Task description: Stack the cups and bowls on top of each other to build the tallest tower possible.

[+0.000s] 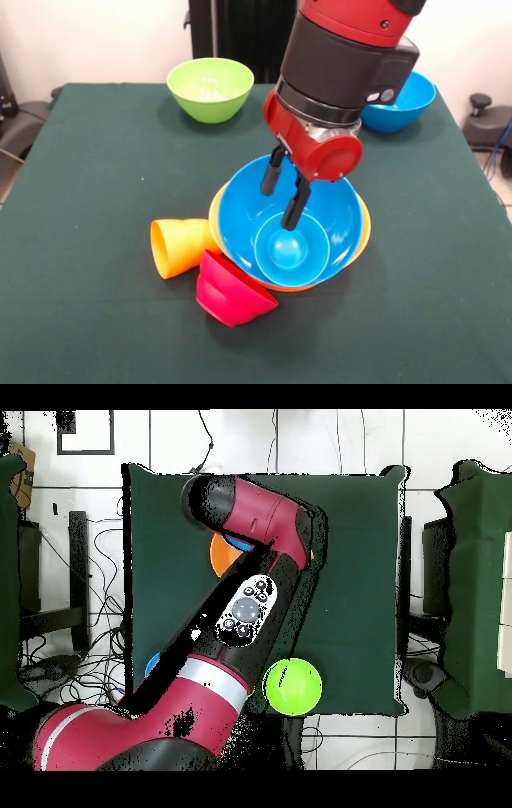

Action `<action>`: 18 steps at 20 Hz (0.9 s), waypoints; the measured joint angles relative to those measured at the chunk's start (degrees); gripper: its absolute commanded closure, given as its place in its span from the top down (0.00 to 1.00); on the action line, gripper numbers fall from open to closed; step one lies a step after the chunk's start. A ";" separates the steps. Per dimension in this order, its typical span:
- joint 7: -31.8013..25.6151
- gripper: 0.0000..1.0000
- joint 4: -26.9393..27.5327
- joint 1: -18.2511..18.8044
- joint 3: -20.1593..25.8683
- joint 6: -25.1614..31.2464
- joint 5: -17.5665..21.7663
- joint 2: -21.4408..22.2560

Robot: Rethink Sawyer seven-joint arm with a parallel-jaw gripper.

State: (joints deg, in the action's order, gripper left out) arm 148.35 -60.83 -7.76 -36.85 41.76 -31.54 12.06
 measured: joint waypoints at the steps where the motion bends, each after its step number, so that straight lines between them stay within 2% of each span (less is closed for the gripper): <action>1: 0.00 1.00 -0.26 -0.01 0.10 0.00 0.00 0.05; 18: 0.00 1.00 -6.72 -0.18 2.89 -1.20 -0.02 0.48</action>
State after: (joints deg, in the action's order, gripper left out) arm 148.35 -67.55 -7.95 -33.96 40.56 -31.56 12.54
